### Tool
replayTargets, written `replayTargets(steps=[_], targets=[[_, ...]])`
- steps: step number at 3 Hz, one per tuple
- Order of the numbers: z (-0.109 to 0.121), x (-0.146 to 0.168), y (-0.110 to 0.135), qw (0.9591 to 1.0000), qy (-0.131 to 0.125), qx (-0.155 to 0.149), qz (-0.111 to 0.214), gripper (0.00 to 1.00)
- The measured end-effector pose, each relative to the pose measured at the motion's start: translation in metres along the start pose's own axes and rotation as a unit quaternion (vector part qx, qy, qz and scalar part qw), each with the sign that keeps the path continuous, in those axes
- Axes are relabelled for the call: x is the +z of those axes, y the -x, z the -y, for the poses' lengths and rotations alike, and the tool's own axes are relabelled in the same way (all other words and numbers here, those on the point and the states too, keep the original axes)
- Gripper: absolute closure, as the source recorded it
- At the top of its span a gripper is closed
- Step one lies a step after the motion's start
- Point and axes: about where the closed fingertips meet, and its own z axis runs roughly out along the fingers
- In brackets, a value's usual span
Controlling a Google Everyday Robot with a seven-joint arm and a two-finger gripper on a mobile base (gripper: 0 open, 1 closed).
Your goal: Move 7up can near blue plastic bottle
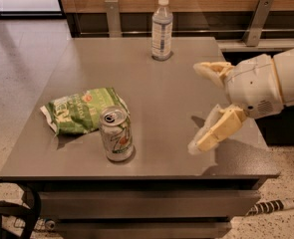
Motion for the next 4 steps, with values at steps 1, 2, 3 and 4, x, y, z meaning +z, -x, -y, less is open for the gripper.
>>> replayTargets(steps=[1, 2, 3, 4], targets=[[-0.005, 0.027, 0.004, 0.9989, 0.018, 0.0, 0.044, 0.0], [-0.007, 0.034, 0.004, 0.9984, 0.017, 0.001, 0.054, 0.0], [-0.013, 0.053, 0.004, 0.9964, 0.017, 0.004, 0.083, 0.0], [-0.016, 0.068, 0.006, 0.9933, 0.003, 0.005, 0.116, 0.0]])
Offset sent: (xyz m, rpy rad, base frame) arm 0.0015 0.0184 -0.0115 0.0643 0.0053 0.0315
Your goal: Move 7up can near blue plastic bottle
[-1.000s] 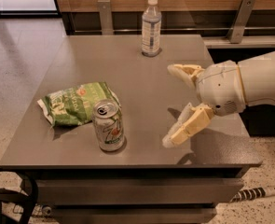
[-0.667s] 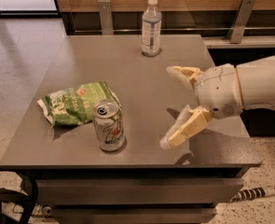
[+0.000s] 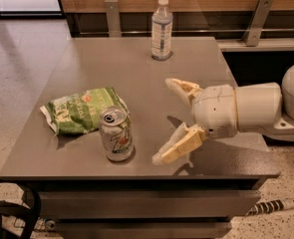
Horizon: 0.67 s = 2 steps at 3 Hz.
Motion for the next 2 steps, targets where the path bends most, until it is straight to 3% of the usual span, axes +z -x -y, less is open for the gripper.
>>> replayTargets(steps=[1, 2], targets=[[-0.003, 0.015, 0.006, 0.9996, -0.001, -0.003, 0.029, 0.0], [-0.007, 0.035, 0.011, 0.9978, 0.02, 0.006, 0.063, 0.0]])
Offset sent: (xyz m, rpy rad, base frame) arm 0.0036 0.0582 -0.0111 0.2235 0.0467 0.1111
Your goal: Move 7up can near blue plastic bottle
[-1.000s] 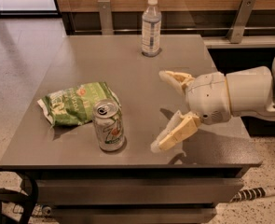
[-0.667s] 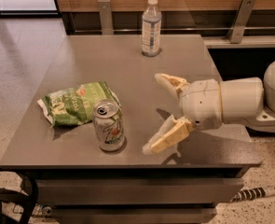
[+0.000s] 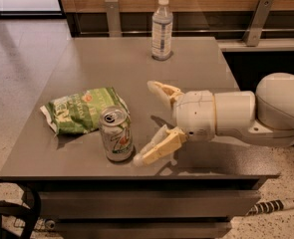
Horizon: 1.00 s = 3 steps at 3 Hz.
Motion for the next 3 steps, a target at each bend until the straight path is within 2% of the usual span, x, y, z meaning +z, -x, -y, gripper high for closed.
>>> replayTargets(steps=[1, 2, 3], targets=[[-0.009, 0.019, 0.0, 0.9992, 0.025, 0.02, 0.023, 0.0], [-0.023, 0.038, 0.001, 0.9974, 0.048, 0.027, 0.048, 0.07], [-0.031, 0.047, 0.005, 0.9961, 0.061, 0.023, 0.059, 0.29]])
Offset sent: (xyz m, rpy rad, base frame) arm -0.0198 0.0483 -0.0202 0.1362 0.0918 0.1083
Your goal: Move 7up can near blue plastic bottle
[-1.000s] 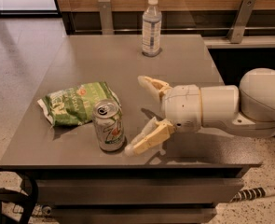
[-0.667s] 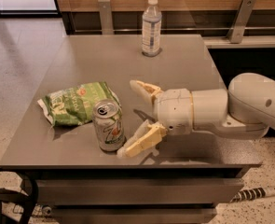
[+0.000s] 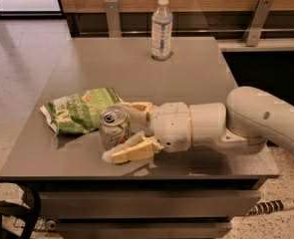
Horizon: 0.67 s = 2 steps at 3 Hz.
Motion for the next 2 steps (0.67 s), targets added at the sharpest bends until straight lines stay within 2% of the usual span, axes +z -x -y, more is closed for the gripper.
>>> replayTargets(steps=[1, 2], targets=[[-0.0101, 0.0133, 0.0117, 0.9996, 0.022, -0.018, 0.008, 0.61], [-0.0106, 0.0141, 0.0122, 0.9996, 0.022, -0.018, 0.007, 0.84]])
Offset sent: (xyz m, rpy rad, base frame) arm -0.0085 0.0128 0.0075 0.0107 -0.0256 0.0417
